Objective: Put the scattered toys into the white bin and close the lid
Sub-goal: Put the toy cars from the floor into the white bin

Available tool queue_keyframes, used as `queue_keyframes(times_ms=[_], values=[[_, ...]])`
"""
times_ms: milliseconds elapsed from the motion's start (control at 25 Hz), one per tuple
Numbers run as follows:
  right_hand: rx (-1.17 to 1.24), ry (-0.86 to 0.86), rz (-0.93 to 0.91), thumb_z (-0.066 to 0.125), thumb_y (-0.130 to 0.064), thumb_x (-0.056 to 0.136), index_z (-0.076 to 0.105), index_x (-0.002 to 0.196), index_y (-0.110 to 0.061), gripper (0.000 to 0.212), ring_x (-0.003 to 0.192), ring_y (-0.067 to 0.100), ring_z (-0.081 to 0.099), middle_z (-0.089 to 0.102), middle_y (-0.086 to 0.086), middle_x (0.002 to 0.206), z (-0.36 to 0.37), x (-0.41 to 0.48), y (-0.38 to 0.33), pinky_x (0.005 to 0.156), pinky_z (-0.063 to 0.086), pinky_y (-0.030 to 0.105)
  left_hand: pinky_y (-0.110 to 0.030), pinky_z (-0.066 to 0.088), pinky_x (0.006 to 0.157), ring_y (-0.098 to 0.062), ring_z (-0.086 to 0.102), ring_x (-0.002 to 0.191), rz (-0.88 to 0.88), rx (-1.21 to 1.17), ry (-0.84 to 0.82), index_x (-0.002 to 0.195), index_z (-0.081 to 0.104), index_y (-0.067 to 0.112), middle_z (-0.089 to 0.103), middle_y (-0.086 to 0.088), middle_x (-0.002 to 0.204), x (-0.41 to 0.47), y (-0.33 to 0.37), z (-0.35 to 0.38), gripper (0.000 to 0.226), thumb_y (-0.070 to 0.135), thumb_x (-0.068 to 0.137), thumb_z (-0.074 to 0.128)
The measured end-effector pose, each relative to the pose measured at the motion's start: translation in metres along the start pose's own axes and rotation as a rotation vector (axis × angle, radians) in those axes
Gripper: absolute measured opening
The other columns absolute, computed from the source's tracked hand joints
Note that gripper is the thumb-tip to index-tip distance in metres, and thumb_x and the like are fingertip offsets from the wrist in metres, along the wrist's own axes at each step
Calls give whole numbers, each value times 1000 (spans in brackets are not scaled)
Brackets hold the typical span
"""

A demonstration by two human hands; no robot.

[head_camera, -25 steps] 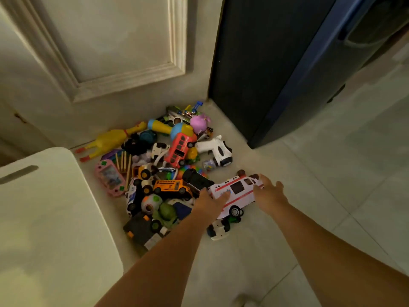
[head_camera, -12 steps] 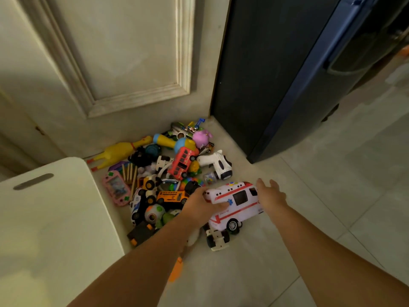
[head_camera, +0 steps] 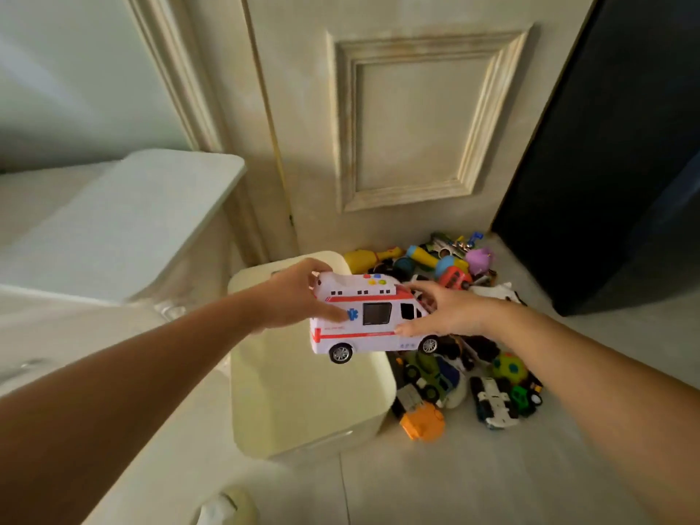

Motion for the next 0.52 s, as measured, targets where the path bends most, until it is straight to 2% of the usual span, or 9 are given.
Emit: queue_keyframes(times_ms=[80,160,280,360,400,520], values=[[-122,-27,-80,81,-63,54,26,144,-41,108,126,17,47,43,-8,142,38,16,-28,106,41,36,-40,50,98,-18,64,104,-33,34,-21,121,59,21,64,4,118,-20,-36,-20,66,21,63,89],[-226,-18,-126,81,-65,51,31,142,-39,107,126,17,44,43,-6,141,73,31,-43,106,40,37,-39,50,97,-17,64,104,-76,2,-42,116,61,21,67,4,113,-34,-70,-27,59,17,64,88],[-387,40,-257,81,-46,63,36,140,-27,91,120,17,44,42,-3,134,110,45,-64,100,43,33,-30,54,88,-18,63,102,-118,40,-64,116,55,18,64,1,110,-34,-109,-19,59,13,66,86],[-340,-69,-247,83,-36,64,32,141,-26,93,117,19,50,45,-2,135,134,62,-65,98,47,35,-21,54,78,-15,61,97,-132,130,-91,115,51,18,58,1,109,-28,-132,-1,62,16,65,87],[-390,-120,-228,84,-34,64,32,140,-25,93,115,21,52,46,-1,133,143,73,-61,95,49,36,-20,54,76,-13,58,95,-126,201,-108,115,49,19,54,2,109,-23,-141,9,64,20,64,88],[-704,-212,-208,83,-33,65,36,127,-16,79,98,26,56,50,5,112,167,100,-46,79,51,36,-23,53,81,-14,54,96,-83,408,-171,122,44,17,47,3,112,-3,-158,43,73,31,65,86]])
Point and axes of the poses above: each hand's wrist, its own x-axis towards the middle knuckle, its own z-axis out of the palm, y = z × x, the point moved 4 cm from there along x, towards the middle knuckle
